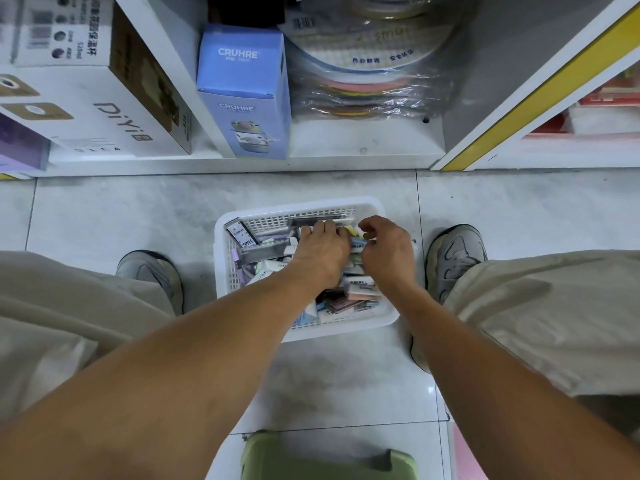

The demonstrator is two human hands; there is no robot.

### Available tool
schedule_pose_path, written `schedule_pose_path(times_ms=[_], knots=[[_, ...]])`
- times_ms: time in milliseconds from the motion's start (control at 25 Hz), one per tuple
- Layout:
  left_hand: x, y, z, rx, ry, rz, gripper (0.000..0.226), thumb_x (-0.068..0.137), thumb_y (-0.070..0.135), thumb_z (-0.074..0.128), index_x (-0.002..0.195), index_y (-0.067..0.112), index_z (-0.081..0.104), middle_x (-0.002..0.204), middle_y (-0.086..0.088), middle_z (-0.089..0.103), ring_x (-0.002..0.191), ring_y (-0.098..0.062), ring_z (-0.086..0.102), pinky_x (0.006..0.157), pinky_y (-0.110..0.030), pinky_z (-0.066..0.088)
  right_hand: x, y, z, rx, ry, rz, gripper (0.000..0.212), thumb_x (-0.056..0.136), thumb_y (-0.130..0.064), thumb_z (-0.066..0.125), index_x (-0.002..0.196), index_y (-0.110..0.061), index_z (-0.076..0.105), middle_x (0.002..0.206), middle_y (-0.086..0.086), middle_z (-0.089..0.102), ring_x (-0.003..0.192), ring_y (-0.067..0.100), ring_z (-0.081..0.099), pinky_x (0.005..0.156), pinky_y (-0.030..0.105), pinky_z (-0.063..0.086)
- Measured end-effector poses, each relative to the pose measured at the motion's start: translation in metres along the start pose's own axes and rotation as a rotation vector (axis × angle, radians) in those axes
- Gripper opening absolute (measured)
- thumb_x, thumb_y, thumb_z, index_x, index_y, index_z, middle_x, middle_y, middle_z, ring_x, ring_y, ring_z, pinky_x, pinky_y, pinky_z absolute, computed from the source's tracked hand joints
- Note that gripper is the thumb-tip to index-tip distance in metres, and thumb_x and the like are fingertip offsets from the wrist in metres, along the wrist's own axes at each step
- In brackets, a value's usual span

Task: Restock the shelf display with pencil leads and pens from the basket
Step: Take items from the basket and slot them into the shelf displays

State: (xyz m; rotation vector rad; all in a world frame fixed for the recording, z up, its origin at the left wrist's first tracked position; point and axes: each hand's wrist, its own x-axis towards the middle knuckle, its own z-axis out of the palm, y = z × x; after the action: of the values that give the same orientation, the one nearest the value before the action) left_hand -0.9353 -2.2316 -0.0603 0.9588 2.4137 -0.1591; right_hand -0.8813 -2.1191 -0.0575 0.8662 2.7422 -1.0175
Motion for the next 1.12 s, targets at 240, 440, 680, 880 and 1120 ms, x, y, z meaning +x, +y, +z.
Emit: schedule_pose_path(times_ms=[240,440,680,880,1120], knots=[[0.004,0.006,0.006,-0.077,-0.045,0.075,0.078,0.072,0.019,0.078,0.134,0.003,0.034,0.134,-0.020,0.041,0.128,-0.035,0.036,0.106,-0.048,0.036,-0.010,0.009,0.006,0.101,0.101,0.015,0.039,0.078,0.011,0.048,0.099,-0.011,0.072,0.092,0.003,0.073,0.084,0.021,0.067,0.074,0.031,0.055],[-0.001,0.007,0.012,-0.093,-0.023,0.014,0.080,0.071,0.022,0.078,0.135,0.009,0.030,0.135,-0.021,0.037,0.126,-0.040,0.036,0.106,-0.053,0.037,-0.012,0.010,0.007,0.042,0.091,0.002,0.037,0.079,0.010,0.050,0.102,-0.009,0.072,0.095,0.007,0.073,0.084,0.024,0.066,0.069,0.024,0.045],[-0.012,0.005,0.021,-0.079,0.016,-0.076,0.088,0.072,0.028,0.077,0.141,0.011,0.025,0.137,-0.019,0.031,0.127,-0.038,0.033,0.102,-0.049,0.040,-0.027,-0.009,0.024,-0.351,-0.204,-0.061,0.048,0.087,-0.012,0.063,0.131,-0.008,0.047,0.130,0.017,0.054,0.113,0.032,0.058,0.089,0.036,0.050],[-0.019,-0.009,0.024,-0.142,0.087,-0.057,0.092,0.065,0.030,0.083,0.138,0.014,0.031,0.131,-0.014,0.032,0.122,-0.031,0.032,0.101,-0.044,0.040,-0.021,-0.021,0.032,-0.326,-0.341,0.063,0.073,0.085,-0.018,0.065,0.146,-0.009,0.028,0.139,0.022,0.043,0.127,0.037,0.043,0.108,0.043,0.039],[-0.035,-0.036,0.031,-0.100,0.052,0.084,0.100,0.064,0.027,0.086,0.144,0.010,0.028,0.135,-0.011,0.033,0.127,-0.029,0.033,0.109,-0.047,0.035,-0.025,-0.016,0.018,-0.050,-0.371,0.095,0.068,0.081,0.003,0.057,0.144,-0.016,0.039,0.124,0.016,0.060,0.113,0.036,0.058,0.091,0.040,0.050]])
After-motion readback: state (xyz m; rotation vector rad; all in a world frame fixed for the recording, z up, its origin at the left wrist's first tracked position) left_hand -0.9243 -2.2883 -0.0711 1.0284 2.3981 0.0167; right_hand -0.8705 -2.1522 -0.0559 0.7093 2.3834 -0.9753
